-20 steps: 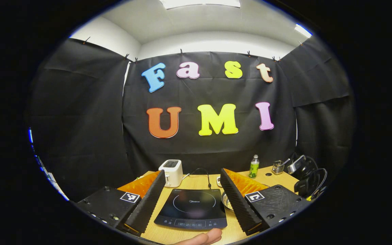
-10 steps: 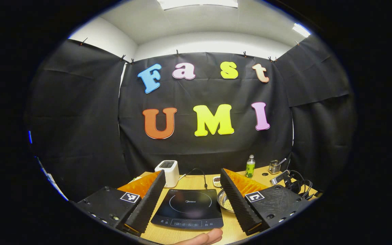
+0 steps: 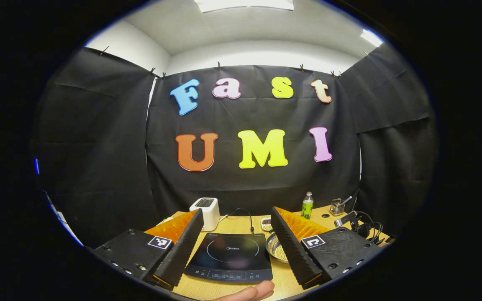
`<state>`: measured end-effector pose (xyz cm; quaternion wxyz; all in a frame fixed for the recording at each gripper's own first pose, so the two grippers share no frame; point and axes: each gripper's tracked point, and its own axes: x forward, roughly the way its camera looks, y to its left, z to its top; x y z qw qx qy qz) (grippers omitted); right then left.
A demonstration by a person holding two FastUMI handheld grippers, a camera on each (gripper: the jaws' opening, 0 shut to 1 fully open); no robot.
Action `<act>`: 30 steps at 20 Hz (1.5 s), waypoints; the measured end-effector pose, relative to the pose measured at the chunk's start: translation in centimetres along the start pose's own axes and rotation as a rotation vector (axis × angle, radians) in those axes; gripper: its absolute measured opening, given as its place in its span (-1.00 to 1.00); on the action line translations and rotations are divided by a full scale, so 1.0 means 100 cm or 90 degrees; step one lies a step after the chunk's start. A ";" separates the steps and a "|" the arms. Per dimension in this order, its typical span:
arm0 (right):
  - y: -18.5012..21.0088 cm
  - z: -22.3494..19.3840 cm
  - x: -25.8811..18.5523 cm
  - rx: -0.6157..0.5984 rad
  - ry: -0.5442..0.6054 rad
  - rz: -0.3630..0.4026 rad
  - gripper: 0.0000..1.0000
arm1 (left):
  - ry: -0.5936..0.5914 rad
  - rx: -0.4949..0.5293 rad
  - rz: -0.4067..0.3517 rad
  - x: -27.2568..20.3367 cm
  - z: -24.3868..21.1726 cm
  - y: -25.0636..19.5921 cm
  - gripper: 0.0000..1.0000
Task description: First push the handle of the pot to place it horizontally, then grasp the pot with both hands and set it on the induction cooktop.
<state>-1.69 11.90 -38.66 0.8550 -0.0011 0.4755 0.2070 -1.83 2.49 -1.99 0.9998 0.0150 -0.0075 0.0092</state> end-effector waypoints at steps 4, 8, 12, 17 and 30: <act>-0.015 0.000 -0.001 -0.004 0.001 -0.019 -0.99 | -0.003 0.000 0.003 0.000 -0.001 0.000 0.93; -0.036 0.003 -0.003 0.000 -0.002 -0.044 -0.99 | -0.006 -0.002 0.018 0.001 -0.003 0.004 0.92; -0.059 0.015 -0.007 0.008 -0.023 -0.067 -0.93 | -0.006 0.002 0.011 0.004 -0.003 0.002 0.92; -0.075 0.017 -0.003 0.014 -0.010 -0.063 -0.93 | -0.007 -0.028 0.004 0.012 0.002 -0.003 0.92; -0.136 0.032 0.010 0.015 -0.019 -0.103 -0.93 | 0.002 -0.025 -0.014 0.048 -0.003 -0.029 0.93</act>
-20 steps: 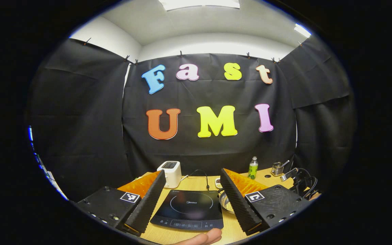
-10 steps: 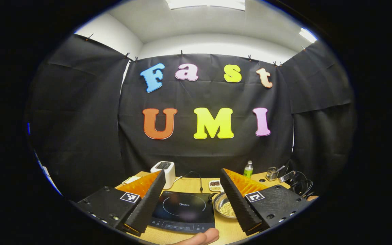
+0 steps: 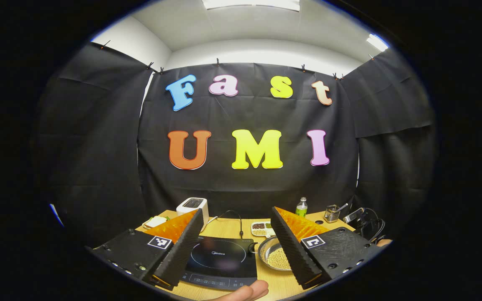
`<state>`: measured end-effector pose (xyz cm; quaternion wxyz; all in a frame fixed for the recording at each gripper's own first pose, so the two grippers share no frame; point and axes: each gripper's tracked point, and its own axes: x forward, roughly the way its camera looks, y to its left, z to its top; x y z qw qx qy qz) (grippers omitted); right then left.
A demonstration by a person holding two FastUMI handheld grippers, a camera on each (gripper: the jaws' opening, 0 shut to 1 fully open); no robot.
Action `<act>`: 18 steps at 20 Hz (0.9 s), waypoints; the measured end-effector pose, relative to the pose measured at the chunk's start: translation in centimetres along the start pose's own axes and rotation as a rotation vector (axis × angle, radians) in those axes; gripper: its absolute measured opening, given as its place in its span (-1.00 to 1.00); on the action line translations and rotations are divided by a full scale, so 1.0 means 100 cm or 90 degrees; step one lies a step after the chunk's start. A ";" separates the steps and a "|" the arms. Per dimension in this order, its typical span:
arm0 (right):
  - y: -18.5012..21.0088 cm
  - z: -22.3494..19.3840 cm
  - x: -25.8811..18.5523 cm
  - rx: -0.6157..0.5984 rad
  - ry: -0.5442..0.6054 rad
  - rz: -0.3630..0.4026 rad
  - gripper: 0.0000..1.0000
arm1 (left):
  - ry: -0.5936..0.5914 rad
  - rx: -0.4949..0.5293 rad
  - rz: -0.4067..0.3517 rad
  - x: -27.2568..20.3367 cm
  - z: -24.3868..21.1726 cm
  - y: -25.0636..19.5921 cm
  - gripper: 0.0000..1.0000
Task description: First push the handle of the pot to place it horizontally, then grasp the pot with both hands and set it on the induction cooktop.
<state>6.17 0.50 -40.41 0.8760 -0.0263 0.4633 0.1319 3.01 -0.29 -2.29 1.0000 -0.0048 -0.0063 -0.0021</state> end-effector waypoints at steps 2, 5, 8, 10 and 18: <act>-0.008 0.005 0.005 0.005 -0.002 -0.006 -0.93 | 0.003 0.006 0.000 0.009 -0.004 -0.001 0.93; -0.022 0.013 0.013 0.009 -0.006 -0.014 -0.93 | 0.015 0.007 -0.009 0.023 -0.011 -0.006 0.93; -0.032 0.018 0.018 0.013 -0.009 -0.024 -0.93 | 0.031 0.007 -0.011 0.037 -0.022 -0.009 0.93; -0.038 0.021 0.022 0.010 -0.013 -0.028 -0.93 | 0.043 0.004 -0.009 0.044 -0.029 -0.009 0.93; -0.056 0.028 0.021 0.055 -0.041 -0.057 -0.93 | 0.092 0.000 -0.013 0.069 -0.062 -0.020 0.93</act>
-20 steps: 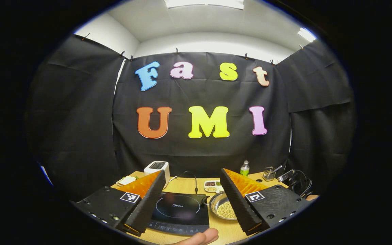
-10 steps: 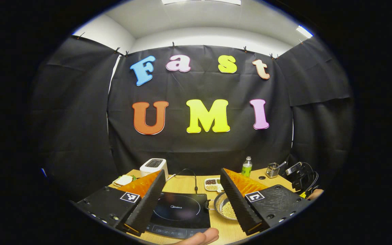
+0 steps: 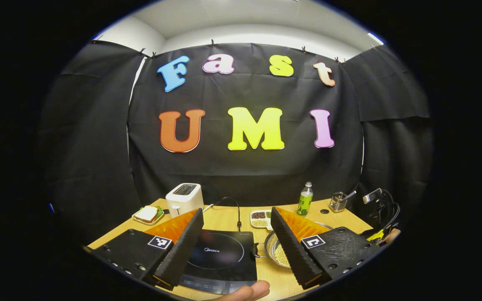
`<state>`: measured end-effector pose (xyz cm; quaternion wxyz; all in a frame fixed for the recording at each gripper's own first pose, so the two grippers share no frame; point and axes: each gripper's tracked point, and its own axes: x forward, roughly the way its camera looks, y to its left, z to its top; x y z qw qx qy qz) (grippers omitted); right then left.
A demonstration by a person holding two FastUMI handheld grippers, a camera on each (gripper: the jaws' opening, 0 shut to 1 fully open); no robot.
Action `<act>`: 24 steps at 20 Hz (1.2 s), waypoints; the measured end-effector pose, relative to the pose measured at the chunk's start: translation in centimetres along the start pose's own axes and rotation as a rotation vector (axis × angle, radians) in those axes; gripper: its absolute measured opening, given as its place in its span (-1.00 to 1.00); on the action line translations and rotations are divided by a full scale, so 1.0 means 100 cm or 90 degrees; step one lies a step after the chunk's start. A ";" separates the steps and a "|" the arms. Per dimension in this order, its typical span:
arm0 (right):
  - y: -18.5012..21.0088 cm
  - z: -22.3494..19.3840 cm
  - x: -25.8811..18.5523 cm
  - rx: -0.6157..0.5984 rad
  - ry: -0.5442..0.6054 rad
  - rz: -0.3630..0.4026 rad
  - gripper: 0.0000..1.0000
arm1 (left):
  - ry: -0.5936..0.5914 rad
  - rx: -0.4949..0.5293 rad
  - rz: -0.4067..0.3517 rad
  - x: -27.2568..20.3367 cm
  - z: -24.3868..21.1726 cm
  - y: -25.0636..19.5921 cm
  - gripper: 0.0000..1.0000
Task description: First push the handle of the pot to place it horizontally, then grasp the pot with both hands and set it on the induction cooktop.
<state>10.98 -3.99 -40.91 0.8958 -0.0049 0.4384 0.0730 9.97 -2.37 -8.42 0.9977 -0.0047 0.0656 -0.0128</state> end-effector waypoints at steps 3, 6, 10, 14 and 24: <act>-0.009 -0.006 -0.013 0.017 -0.012 -0.010 -0.92 | 0.046 -0.012 -0.014 0.016 -0.028 -0.010 0.93; -0.021 -0.010 -0.028 0.027 -0.031 -0.031 -0.89 | 0.093 -0.023 -0.033 0.031 -0.053 -0.023 0.93; -0.040 -0.002 -0.046 0.025 -0.065 -0.068 0.26 | 0.137 -0.024 -0.057 0.051 -0.084 -0.040 0.93; -0.043 0.008 -0.046 0.039 -0.080 -0.083 0.94 | 0.209 -0.042 -0.075 0.069 -0.124 -0.056 0.92; -0.022 0.050 -0.011 0.052 -0.111 -0.055 0.94 | 0.333 -0.042 -0.087 0.107 -0.196 -0.080 0.92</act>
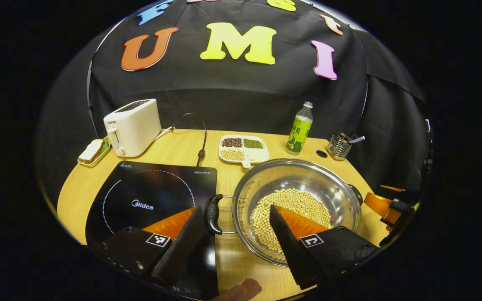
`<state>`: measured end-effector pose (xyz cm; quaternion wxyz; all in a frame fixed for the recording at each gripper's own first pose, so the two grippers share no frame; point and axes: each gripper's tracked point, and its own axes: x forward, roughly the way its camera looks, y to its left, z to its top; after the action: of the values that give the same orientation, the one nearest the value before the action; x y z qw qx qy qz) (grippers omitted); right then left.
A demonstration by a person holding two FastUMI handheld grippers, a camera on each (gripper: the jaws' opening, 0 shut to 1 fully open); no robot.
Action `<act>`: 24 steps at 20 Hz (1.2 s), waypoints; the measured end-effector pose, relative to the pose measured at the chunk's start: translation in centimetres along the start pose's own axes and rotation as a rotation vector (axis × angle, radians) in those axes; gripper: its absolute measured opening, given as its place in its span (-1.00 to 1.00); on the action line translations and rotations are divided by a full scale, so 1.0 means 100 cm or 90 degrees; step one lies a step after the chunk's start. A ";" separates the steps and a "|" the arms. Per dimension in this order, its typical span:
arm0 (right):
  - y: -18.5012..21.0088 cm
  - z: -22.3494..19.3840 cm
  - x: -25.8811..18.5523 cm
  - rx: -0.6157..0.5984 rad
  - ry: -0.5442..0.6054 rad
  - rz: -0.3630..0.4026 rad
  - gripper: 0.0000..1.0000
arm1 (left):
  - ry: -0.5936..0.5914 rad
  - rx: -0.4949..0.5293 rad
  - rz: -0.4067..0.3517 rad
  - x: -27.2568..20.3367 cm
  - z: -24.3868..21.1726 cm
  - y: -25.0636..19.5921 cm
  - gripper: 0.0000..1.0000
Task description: First push the handle of the pot to place it horizontally, then grasp the pot with both hands and set it on the induction cooktop.
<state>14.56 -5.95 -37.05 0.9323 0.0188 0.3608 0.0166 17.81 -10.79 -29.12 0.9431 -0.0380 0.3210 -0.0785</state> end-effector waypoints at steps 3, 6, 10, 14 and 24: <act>0.003 -0.001 0.022 0.004 0.005 -0.001 0.89 | 0.012 -0.002 0.012 0.014 -0.005 0.002 0.93; 0.004 -0.007 0.043 0.012 0.015 -0.005 0.88 | 0.006 0.000 0.021 0.024 -0.004 0.008 0.93; 0.007 -0.015 0.060 0.019 0.028 0.003 0.85 | 0.026 -0.015 0.022 0.039 -0.012 0.012 0.92; 0.009 -0.017 0.067 0.015 0.036 0.006 0.85 | 0.026 -0.009 0.033 0.042 -0.013 0.013 0.84; 0.016 -0.021 0.075 0.022 0.049 0.018 0.42 | 0.008 0.049 0.091 0.044 -0.016 0.023 0.51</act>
<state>18.69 -4.00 -43.54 0.9170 0.0397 0.3961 0.0243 20.53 -9.29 -33.31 0.9449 0.0218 0.3257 -0.0240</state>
